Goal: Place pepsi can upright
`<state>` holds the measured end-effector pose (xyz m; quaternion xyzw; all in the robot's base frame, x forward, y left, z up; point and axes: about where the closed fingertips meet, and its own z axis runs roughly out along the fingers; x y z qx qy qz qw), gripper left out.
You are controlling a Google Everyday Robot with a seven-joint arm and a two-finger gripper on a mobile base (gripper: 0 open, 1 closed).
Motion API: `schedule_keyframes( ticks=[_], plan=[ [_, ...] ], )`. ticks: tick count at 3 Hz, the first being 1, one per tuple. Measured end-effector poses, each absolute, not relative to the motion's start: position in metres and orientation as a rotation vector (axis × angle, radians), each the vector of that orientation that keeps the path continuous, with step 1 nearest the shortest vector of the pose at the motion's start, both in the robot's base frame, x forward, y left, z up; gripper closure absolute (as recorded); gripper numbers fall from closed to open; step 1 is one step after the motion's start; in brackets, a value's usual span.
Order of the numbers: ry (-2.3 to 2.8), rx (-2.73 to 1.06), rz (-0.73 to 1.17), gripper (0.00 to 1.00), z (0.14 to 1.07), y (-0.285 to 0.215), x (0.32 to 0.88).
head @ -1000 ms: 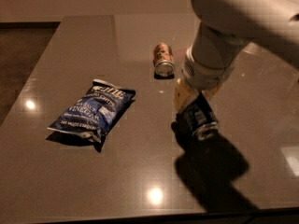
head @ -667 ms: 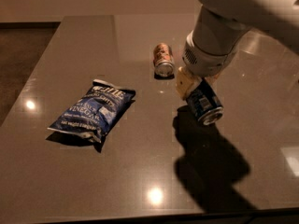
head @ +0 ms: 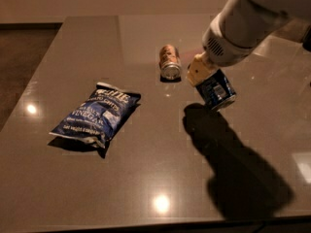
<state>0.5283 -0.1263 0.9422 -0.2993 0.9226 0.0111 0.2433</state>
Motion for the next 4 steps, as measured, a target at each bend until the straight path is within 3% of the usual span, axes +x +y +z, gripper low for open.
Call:
schedule_keyframes(
  ticks=[4],
  plan=[
    [1.969, -0.764, 0.213, 1.00, 0.937, -0.147, 0.529]
  ],
)
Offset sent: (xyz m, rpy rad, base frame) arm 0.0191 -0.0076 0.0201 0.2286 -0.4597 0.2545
